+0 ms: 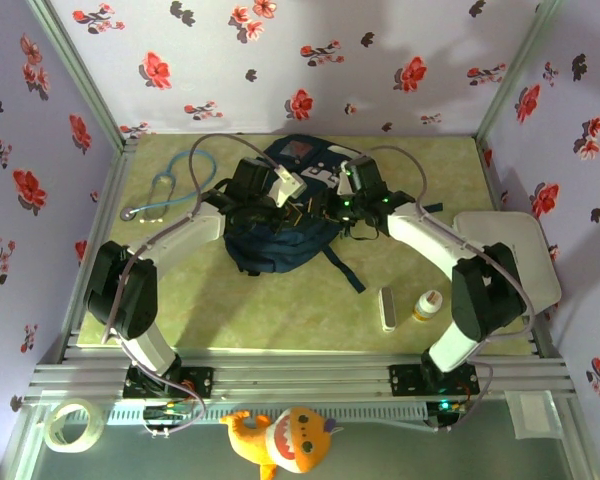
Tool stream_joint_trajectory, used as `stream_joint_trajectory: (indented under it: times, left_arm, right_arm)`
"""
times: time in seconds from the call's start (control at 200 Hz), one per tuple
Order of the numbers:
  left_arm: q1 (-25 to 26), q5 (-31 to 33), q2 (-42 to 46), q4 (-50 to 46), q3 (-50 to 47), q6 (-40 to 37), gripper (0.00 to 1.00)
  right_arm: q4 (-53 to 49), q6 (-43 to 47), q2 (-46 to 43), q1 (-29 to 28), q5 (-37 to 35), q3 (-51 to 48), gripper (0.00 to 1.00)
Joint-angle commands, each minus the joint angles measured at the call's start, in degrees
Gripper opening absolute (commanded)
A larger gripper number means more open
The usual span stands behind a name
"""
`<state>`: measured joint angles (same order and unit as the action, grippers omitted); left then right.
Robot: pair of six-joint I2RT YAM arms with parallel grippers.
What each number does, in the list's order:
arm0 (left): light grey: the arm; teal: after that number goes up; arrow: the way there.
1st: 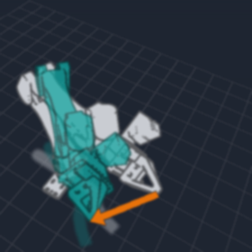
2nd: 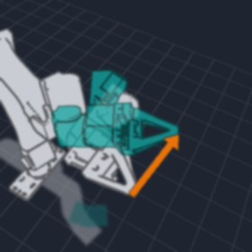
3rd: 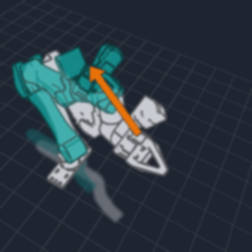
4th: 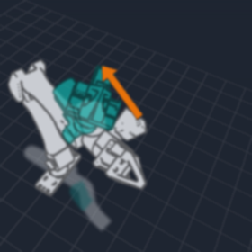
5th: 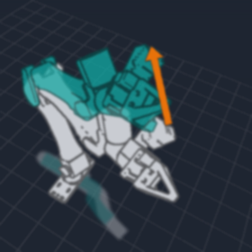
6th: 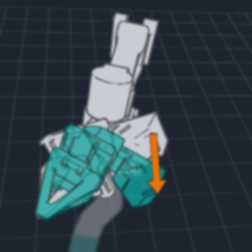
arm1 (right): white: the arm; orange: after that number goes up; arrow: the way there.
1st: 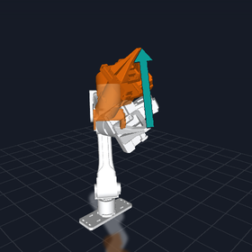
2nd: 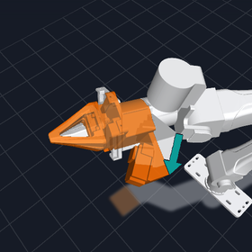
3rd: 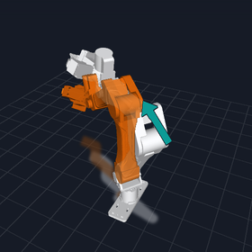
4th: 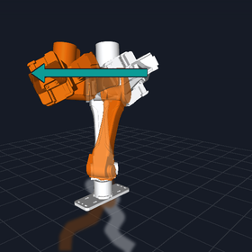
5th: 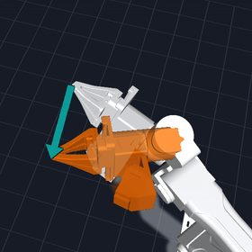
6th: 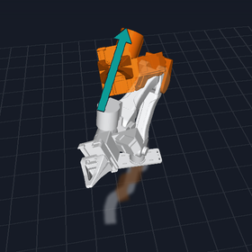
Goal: Pack the student bag
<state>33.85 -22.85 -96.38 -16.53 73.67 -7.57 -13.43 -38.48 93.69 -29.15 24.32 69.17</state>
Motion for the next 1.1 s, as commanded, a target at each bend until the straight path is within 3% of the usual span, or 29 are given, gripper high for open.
stream_joint_trajectory:
  times: [0.0,0.12,0.43,0.775,0.85,0.975,1.095]
  left_arm:
    - [-0.36,-2.51,1.18,3.85,1.82,2.47,0.0]
    - [-0.36,-2.57,1.19,3.82,1.92,2.46,0.0]
    - [-0.34,-2.34,0.03,4.22,2.35,3.72,0.0]
    - [-0.31,-1.04,-3.37,4.43,4.28,7.34,0.04]
    - [-0.6,-1.05,-2.8,3.54,4.04,7.14,0.09]
    - [-2.97,-1.54,0.02,-0.84,2.73,5.77,0.32]
    - [-6.89,-3.78,3.64,-3.64,0.27,5.71,0.52]
  right_arm:
    - [-2.54,2.65,1.4,-0.03,-2.3,2.15,0.24]
    - [-3.06,3.0,1.85,-0.03,-2.78,2.13,0.24]
    - [-4.03,5.64,0.21,-0.25,-1.95,1.71,0.0]
    - [-2.04,8.42,-4.8,-5.13,3.03,-2.69,0.0]
    - [-2.53,8.51,-5.25,-4.6,-1.08,-3.97,0.0]
    - [-3.22,8.06,-5.11,-1.18,-6.0,-5.57,0.0]
    - [-2.95,10.1,-4.39,1.25,-6.36,-5.93,0.0]
